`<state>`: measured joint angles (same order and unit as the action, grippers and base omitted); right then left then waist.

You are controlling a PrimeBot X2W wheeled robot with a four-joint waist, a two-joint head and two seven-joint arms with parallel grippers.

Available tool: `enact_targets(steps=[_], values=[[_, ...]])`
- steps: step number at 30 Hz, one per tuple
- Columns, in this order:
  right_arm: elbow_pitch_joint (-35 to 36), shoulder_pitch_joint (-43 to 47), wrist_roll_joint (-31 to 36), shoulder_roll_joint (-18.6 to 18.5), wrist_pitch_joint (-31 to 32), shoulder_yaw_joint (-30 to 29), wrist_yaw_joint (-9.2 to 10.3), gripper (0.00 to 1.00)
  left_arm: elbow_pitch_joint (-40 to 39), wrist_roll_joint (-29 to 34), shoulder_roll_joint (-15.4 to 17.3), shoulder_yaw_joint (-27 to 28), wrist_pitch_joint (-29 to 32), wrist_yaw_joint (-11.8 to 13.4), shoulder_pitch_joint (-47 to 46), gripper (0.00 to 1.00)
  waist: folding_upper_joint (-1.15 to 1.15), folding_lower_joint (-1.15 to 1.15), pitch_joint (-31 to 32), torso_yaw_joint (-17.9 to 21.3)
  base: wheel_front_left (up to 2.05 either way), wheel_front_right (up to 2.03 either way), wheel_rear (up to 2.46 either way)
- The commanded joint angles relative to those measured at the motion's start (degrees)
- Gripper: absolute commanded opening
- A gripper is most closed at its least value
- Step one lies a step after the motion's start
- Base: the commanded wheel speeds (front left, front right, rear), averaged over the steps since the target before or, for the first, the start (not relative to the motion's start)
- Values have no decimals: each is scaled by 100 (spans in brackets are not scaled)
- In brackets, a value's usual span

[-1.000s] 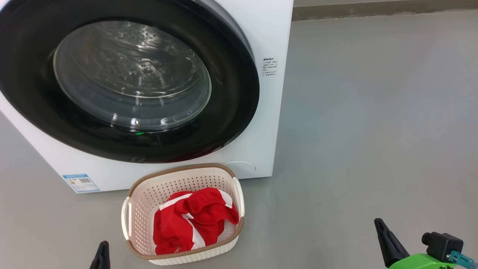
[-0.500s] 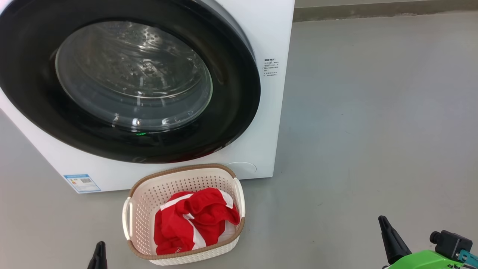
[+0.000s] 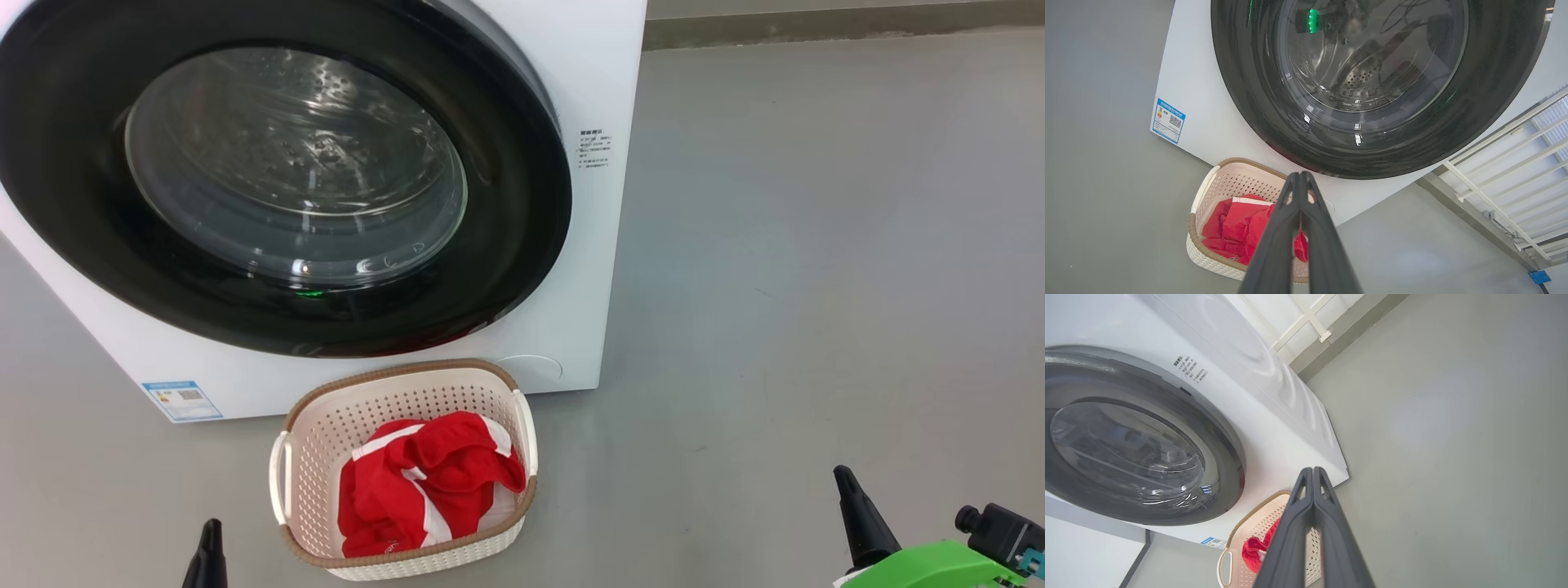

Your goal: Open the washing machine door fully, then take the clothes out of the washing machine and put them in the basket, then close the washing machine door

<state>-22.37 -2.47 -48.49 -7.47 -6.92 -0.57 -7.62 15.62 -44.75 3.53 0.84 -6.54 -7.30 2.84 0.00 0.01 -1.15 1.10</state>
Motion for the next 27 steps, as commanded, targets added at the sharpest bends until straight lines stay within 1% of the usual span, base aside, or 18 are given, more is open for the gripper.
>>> enact_targets(steps=[1, 27], values=[[171, -203, -159, -32, 31, 16, 5, 0, -124, -140, 55, 126, 26, -7, -258, 0, 0, -1, 1, -2, 0, 0, 0], [393, -259, -1567, 132, 472, -191, 8, 0, -136, -1680, 15, 276, 456, -11, -475, 0, 0, -1, 33, -38, 0, 0, 0]])
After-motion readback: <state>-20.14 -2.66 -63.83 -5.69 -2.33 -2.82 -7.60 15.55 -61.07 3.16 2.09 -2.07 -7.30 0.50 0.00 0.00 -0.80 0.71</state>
